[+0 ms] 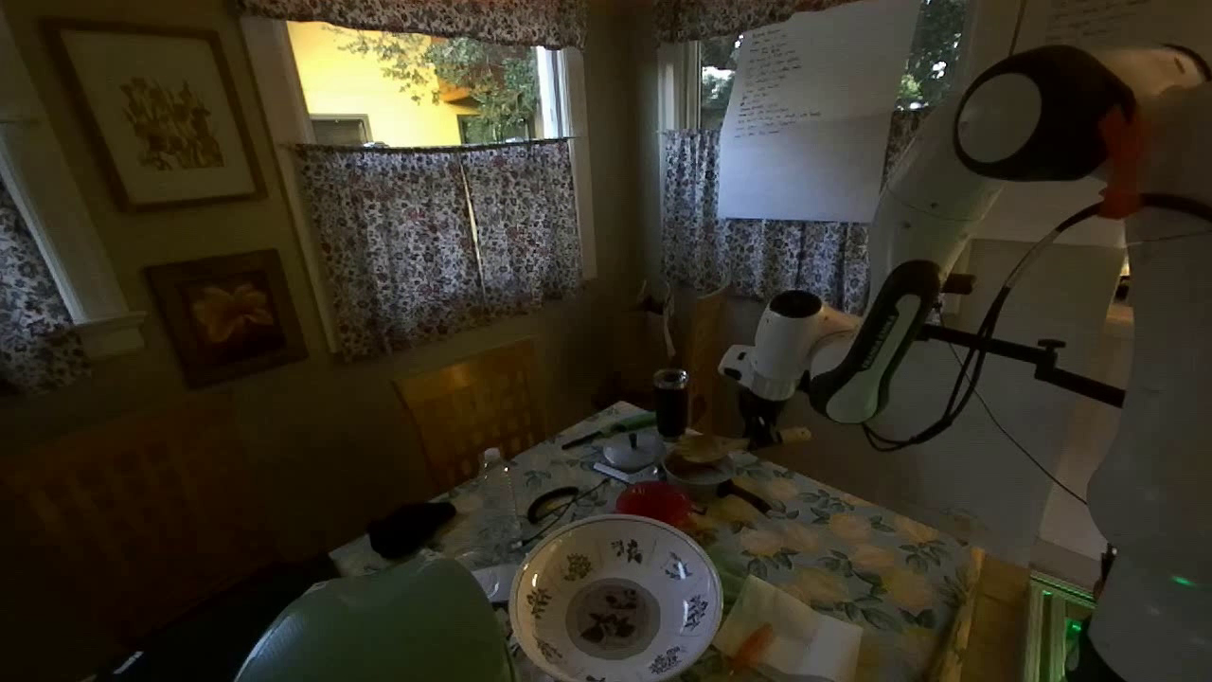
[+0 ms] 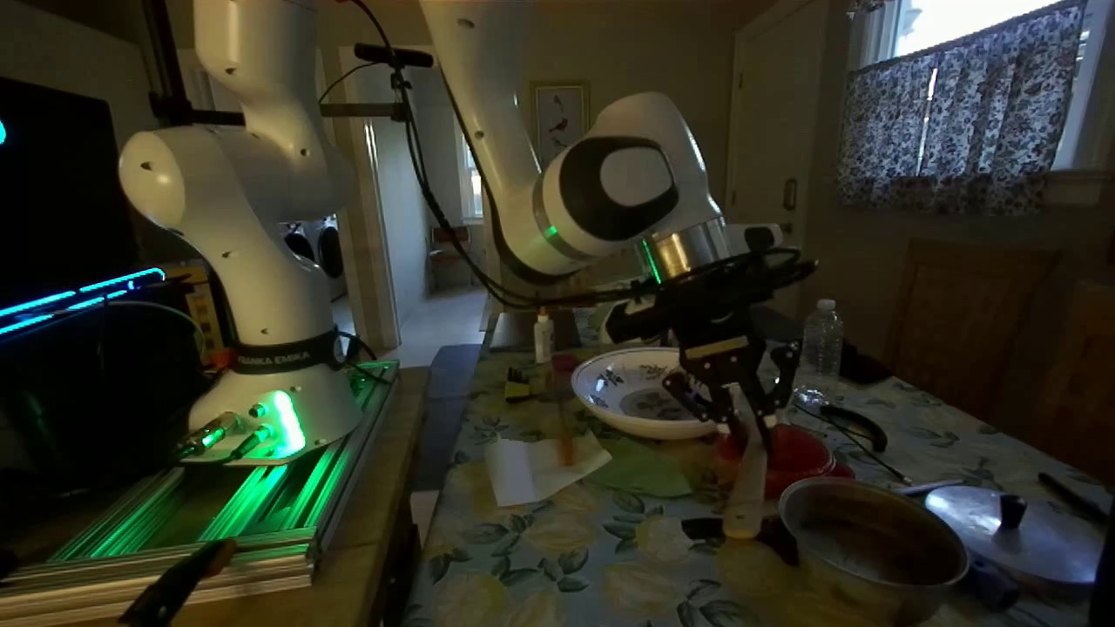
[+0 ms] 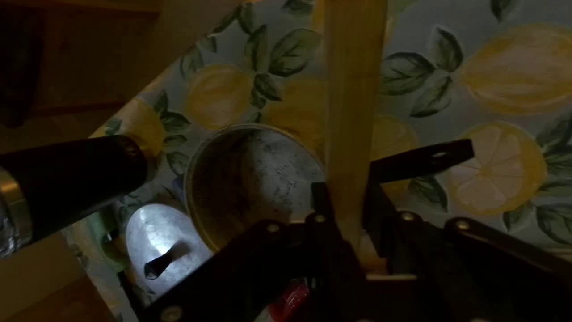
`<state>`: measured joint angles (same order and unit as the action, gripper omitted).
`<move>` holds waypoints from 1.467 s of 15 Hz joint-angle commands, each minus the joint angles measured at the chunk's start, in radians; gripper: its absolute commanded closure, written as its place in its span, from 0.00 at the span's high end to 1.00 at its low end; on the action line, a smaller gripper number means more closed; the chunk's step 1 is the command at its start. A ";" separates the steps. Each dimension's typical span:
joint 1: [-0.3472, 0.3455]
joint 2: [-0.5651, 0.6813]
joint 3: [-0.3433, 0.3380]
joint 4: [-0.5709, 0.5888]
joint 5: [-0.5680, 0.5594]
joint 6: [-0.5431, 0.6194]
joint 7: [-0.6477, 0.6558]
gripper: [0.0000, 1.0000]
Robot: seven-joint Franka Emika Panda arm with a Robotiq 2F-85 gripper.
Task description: Use the wooden spoon to put the contents from the pot into the pink bowl.
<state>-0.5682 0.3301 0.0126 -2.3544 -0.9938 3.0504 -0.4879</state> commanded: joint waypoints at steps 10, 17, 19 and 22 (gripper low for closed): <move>-0.090 0.147 0.144 0.403 0.695 -0.472 -0.219 0.06; 0.107 0.247 -0.047 0.552 0.726 -0.661 -0.266 0.06; 0.123 0.277 -0.054 0.577 0.740 -0.687 -0.300 0.06; 0.139 0.319 -0.061 0.609 0.748 -0.718 -0.332 0.06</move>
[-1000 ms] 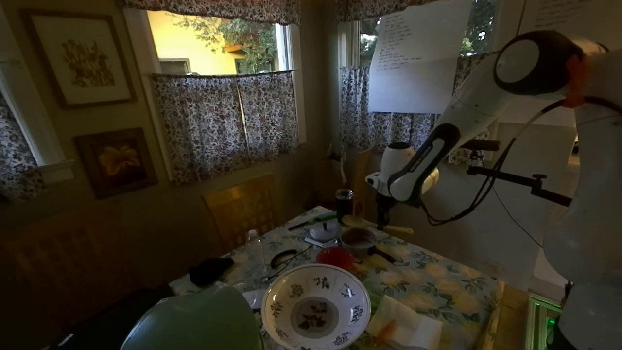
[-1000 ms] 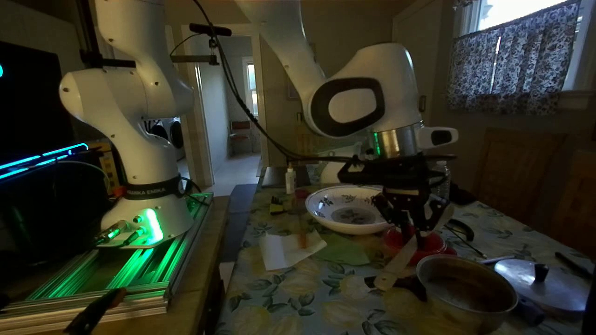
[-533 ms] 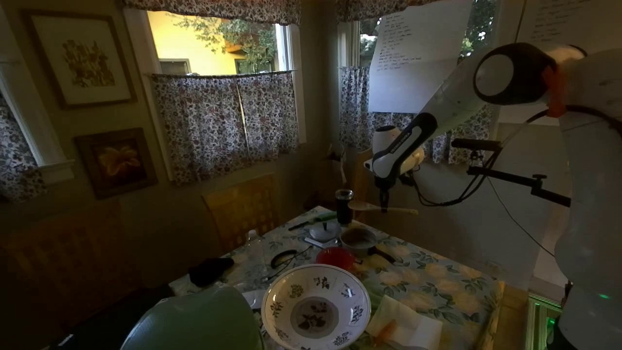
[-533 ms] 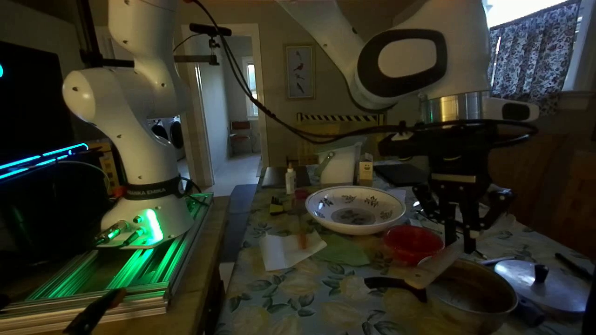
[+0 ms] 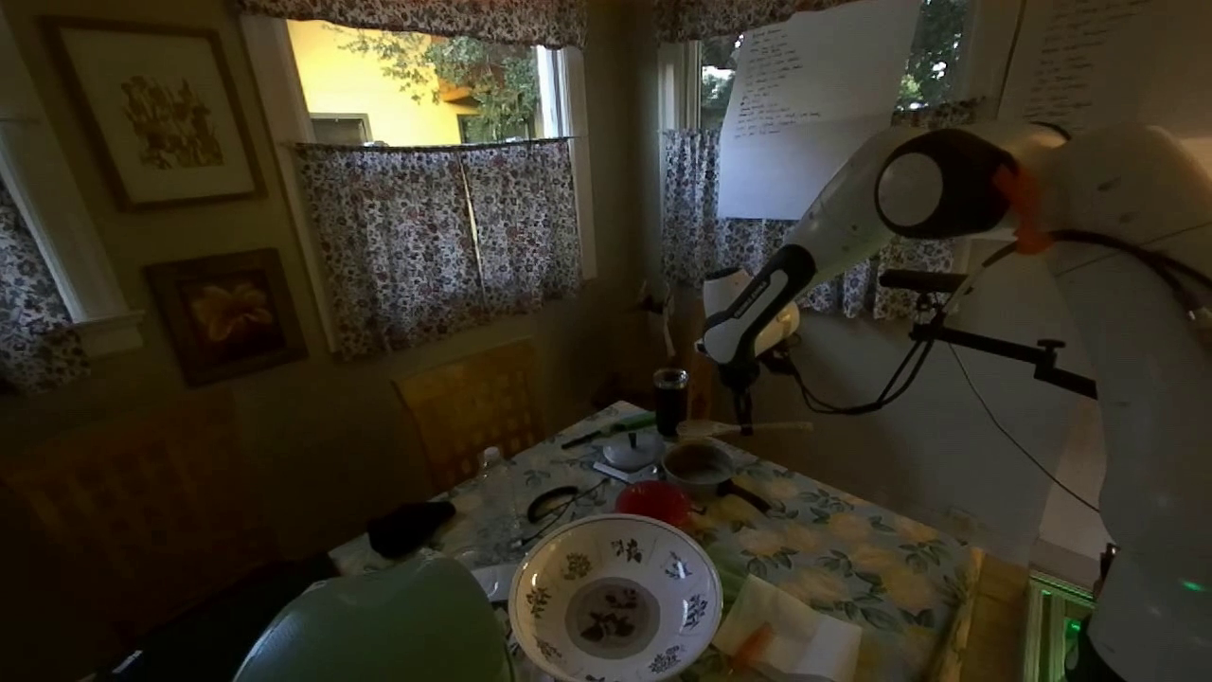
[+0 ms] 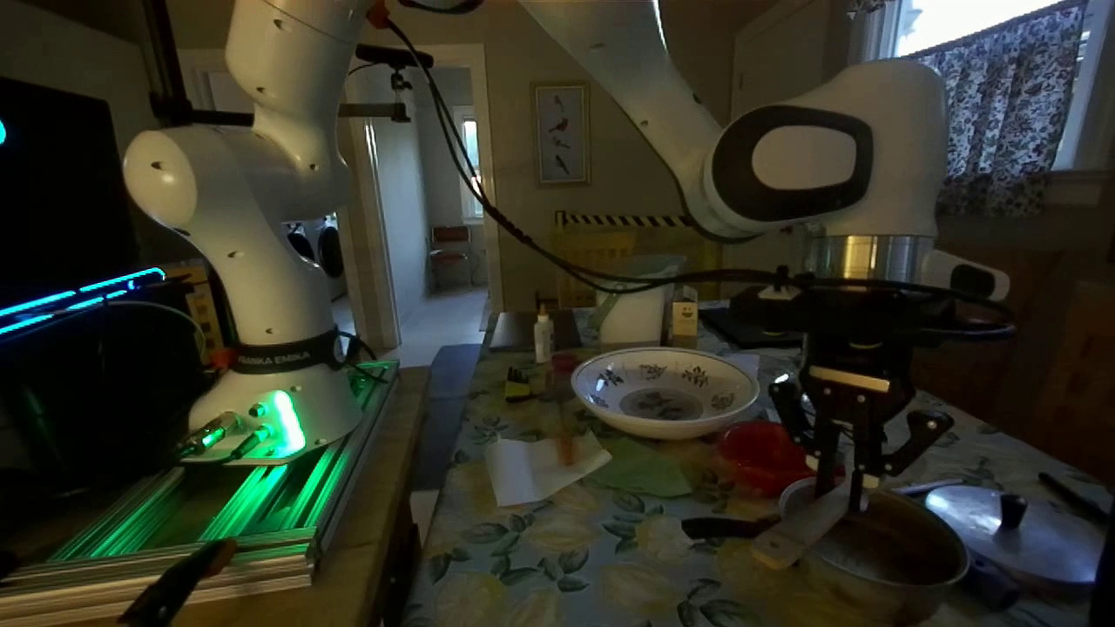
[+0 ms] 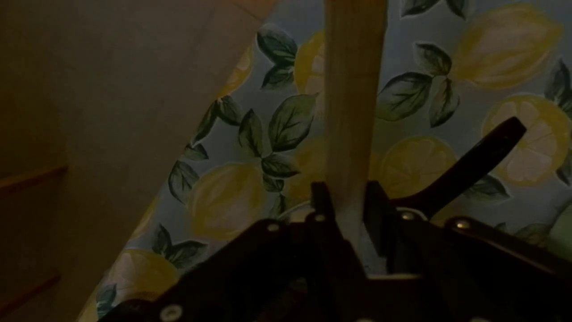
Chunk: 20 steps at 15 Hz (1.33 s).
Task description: Use the wooden spoon to put the contents from the pot into the pink bowl.
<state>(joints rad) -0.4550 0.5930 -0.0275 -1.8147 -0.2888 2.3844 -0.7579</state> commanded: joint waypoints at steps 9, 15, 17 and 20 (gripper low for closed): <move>0.046 0.170 -0.047 0.170 0.025 -0.152 -0.117 0.06; 0.070 0.217 -0.062 0.235 0.010 -0.204 -0.126 0.06; 0.082 0.228 -0.068 0.257 0.004 -0.222 -0.123 0.06; 0.101 0.244 -0.079 0.286 -0.009 -0.253 -0.121 0.06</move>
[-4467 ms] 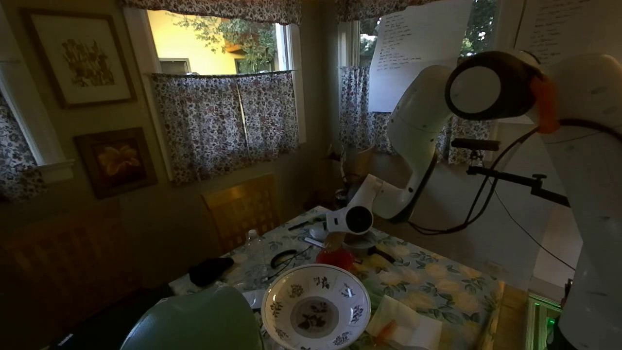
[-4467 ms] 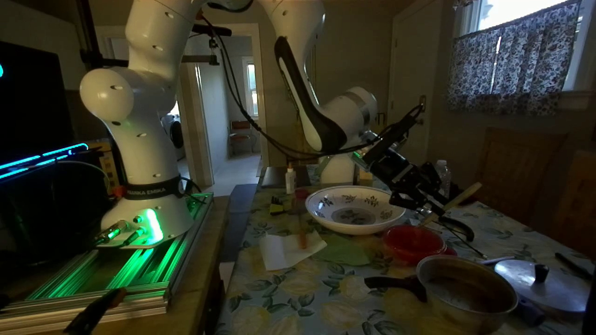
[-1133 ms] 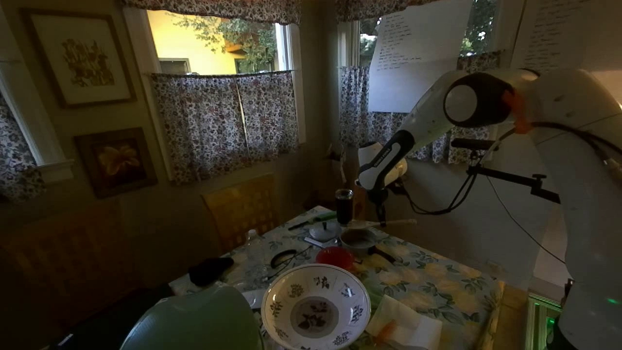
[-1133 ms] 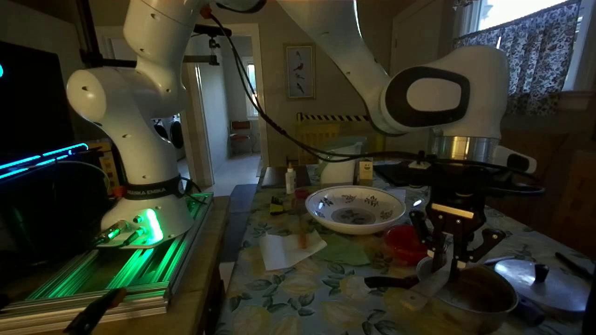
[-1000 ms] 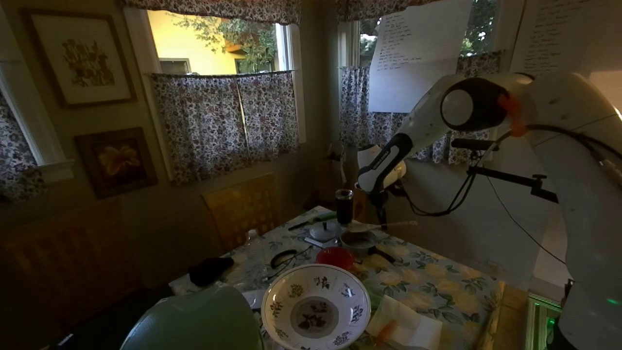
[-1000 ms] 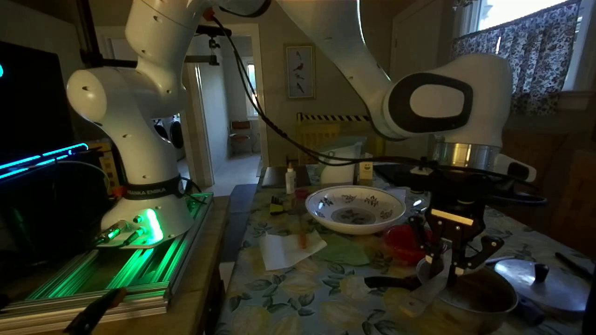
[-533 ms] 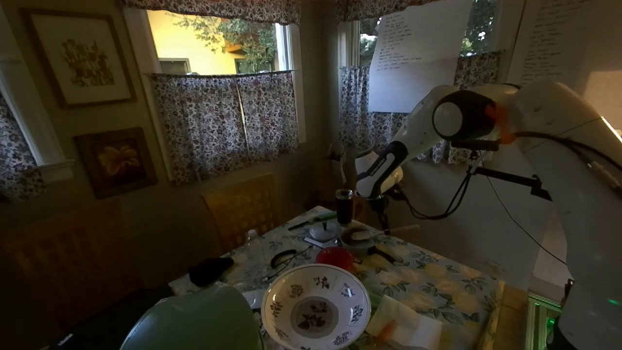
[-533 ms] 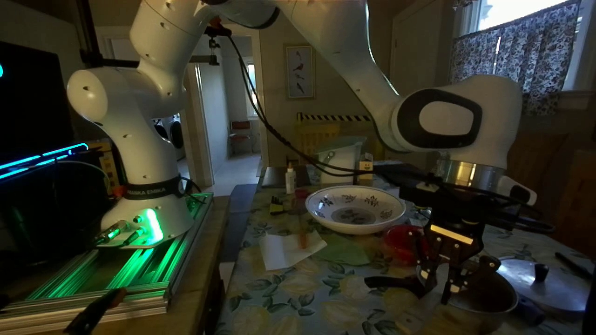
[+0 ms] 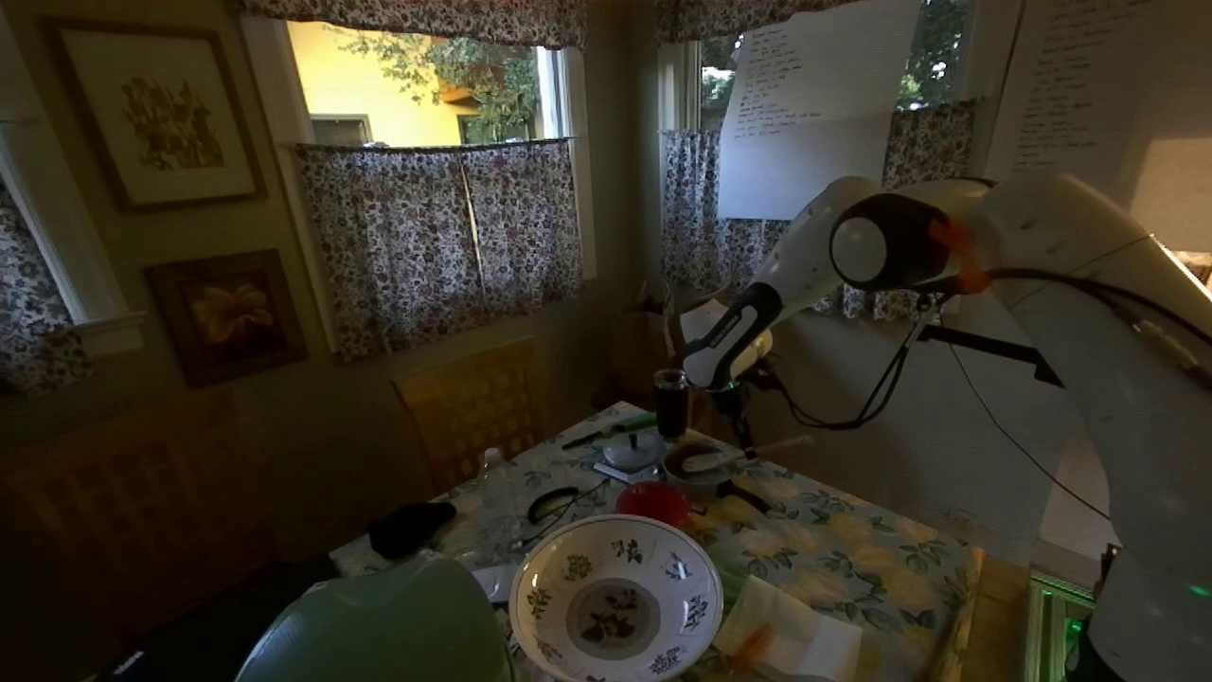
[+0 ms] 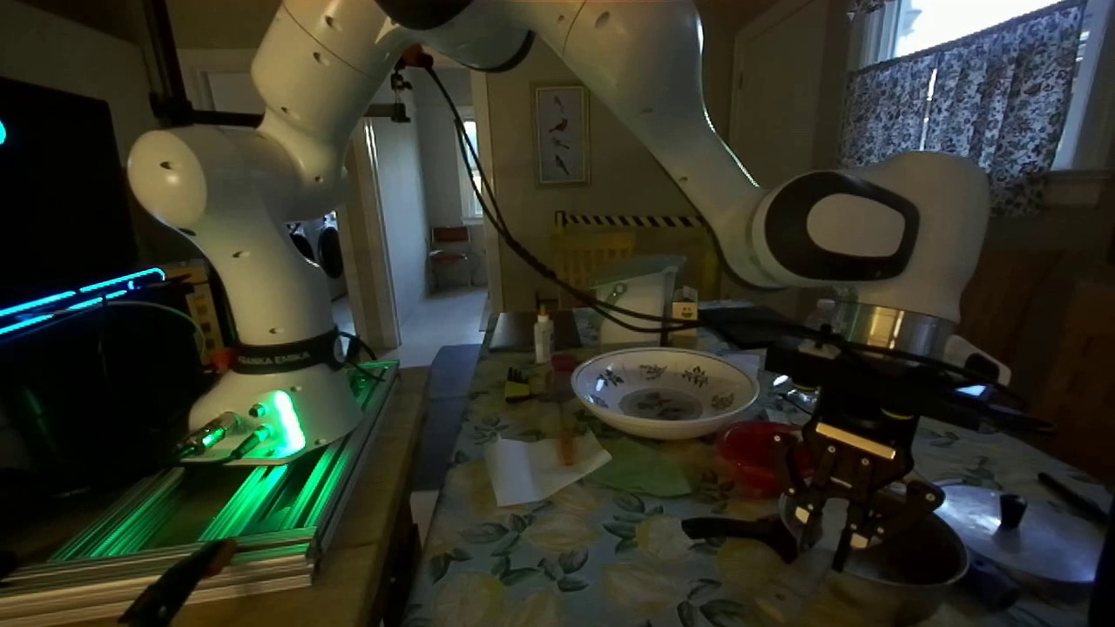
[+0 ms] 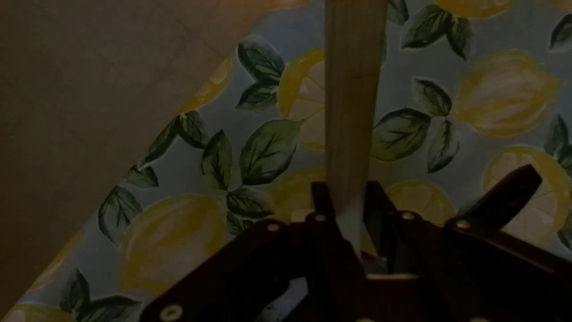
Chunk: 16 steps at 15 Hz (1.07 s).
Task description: Use the wooden spoon to put the contents from the pot into the pink bowl.
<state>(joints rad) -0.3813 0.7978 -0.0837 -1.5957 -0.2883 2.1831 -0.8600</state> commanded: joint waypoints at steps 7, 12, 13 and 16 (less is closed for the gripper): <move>0.067 0.084 -0.052 0.135 -0.049 -0.125 -0.025 0.06; 0.092 0.120 -0.071 0.180 -0.090 -0.146 -0.008 0.06; 0.096 0.127 -0.075 0.189 -0.095 -0.145 -0.005 0.06; 0.106 0.147 -0.083 0.215 -0.104 -0.147 0.001 0.06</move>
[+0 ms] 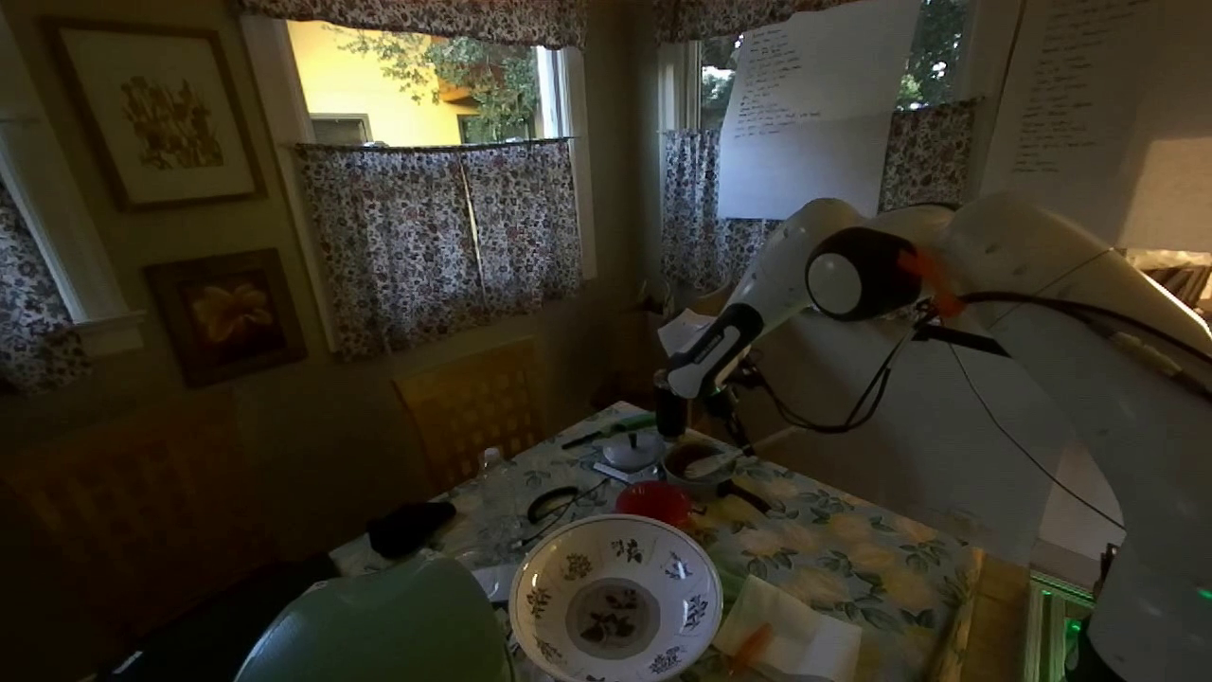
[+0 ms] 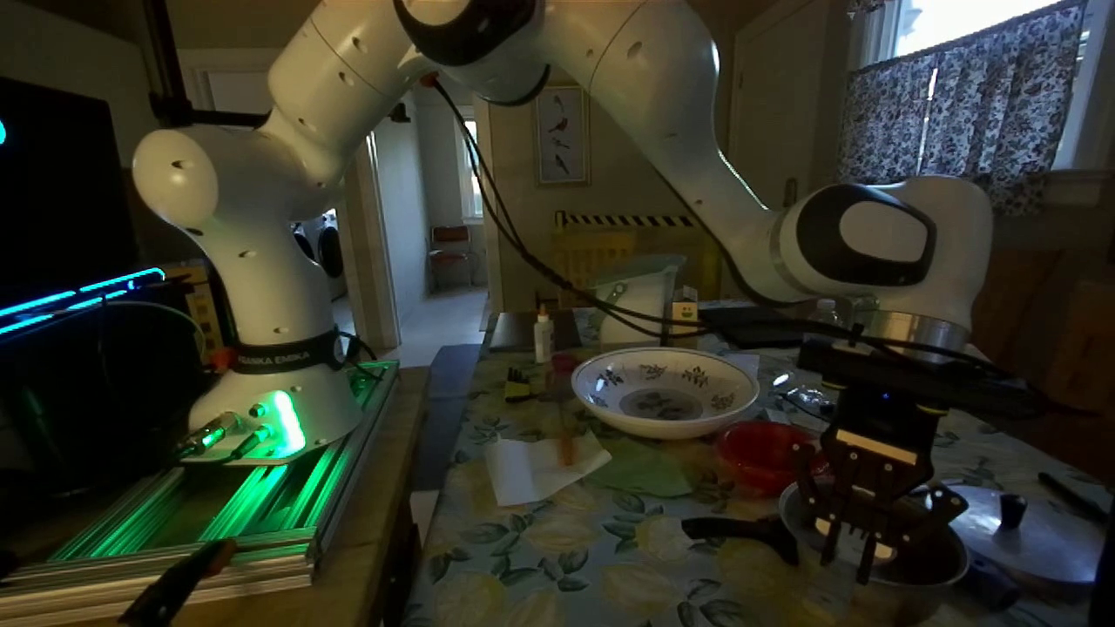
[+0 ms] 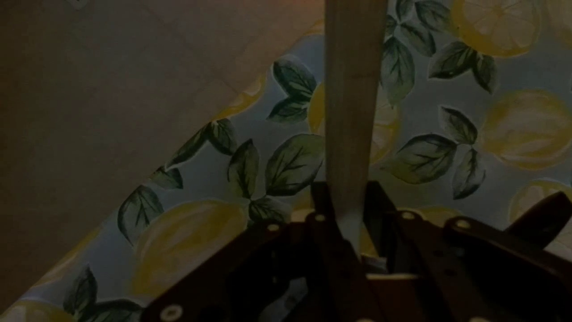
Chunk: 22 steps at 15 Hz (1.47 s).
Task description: Use the wooden spoon to put the contents from the pot into the pink bowl.
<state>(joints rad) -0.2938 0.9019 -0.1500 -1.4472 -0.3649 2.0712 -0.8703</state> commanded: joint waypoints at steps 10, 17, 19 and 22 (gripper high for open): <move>0.017 0.032 -0.003 0.068 -0.009 -0.010 0.016 0.98; -0.025 -0.181 0.050 -0.077 0.172 0.012 0.139 1.00; -0.024 -0.259 0.043 -0.126 0.207 0.018 0.202 1.00; -0.016 -0.376 0.031 -0.211 0.229 0.054 0.322 1.00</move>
<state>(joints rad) -0.3093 0.6647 -0.1209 -1.5157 -0.1752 2.0744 -0.6506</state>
